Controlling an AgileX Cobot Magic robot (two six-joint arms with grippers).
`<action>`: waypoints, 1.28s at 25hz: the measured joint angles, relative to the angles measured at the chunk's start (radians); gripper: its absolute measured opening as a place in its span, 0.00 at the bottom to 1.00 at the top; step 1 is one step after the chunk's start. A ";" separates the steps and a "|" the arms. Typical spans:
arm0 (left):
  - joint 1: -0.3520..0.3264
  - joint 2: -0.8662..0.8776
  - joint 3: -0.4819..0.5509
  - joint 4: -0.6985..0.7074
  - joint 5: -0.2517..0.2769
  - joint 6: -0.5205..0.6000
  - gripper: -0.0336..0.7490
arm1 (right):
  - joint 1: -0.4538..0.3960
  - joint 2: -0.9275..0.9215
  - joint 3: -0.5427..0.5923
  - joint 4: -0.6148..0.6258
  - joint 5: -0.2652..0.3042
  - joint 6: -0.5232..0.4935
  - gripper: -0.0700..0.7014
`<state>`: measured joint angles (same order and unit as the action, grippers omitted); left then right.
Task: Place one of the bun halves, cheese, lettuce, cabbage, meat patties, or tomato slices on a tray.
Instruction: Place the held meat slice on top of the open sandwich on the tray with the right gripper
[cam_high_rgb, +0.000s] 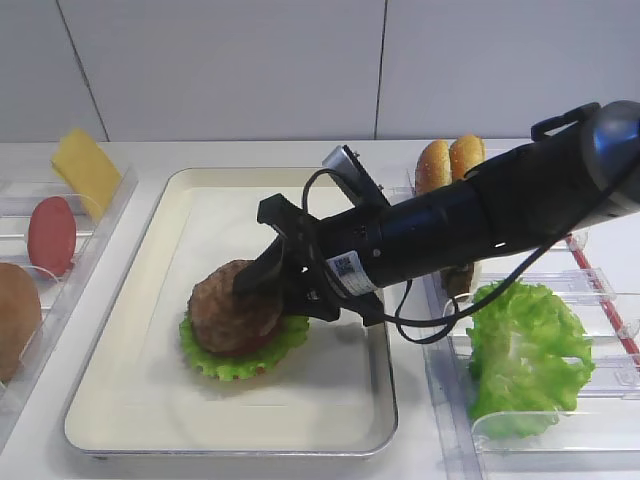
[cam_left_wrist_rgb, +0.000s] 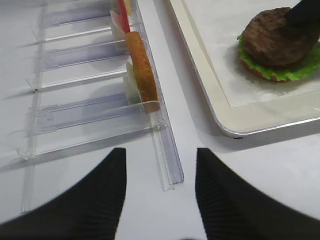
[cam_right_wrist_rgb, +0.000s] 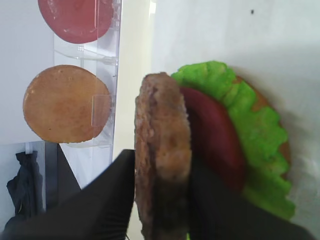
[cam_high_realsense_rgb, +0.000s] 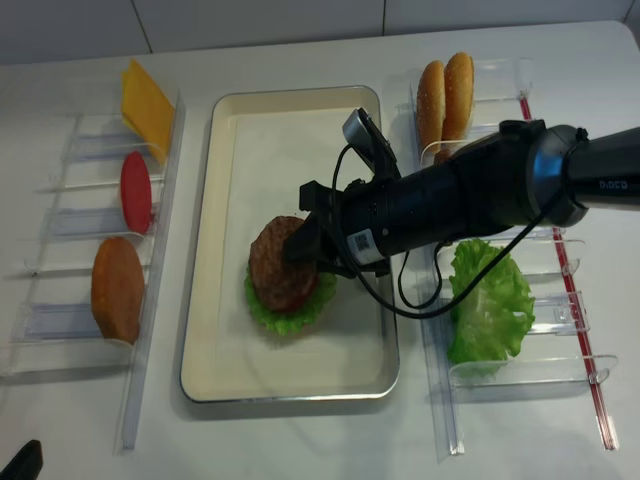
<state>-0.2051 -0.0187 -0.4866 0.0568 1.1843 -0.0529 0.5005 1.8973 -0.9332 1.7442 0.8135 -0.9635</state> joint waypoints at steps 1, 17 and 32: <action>0.000 0.000 0.000 0.000 0.000 0.000 0.43 | 0.000 0.000 0.000 0.000 -0.001 0.000 0.47; 0.000 0.000 0.000 0.000 0.000 0.000 0.43 | 0.000 0.000 0.000 -0.029 -0.003 0.022 0.52; 0.000 0.000 0.000 0.000 0.000 0.000 0.43 | -0.037 -0.032 -0.008 -0.159 -0.001 0.095 0.52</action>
<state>-0.2051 -0.0187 -0.4866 0.0568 1.1843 -0.0529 0.4634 1.8654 -0.9408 1.5851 0.8124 -0.8684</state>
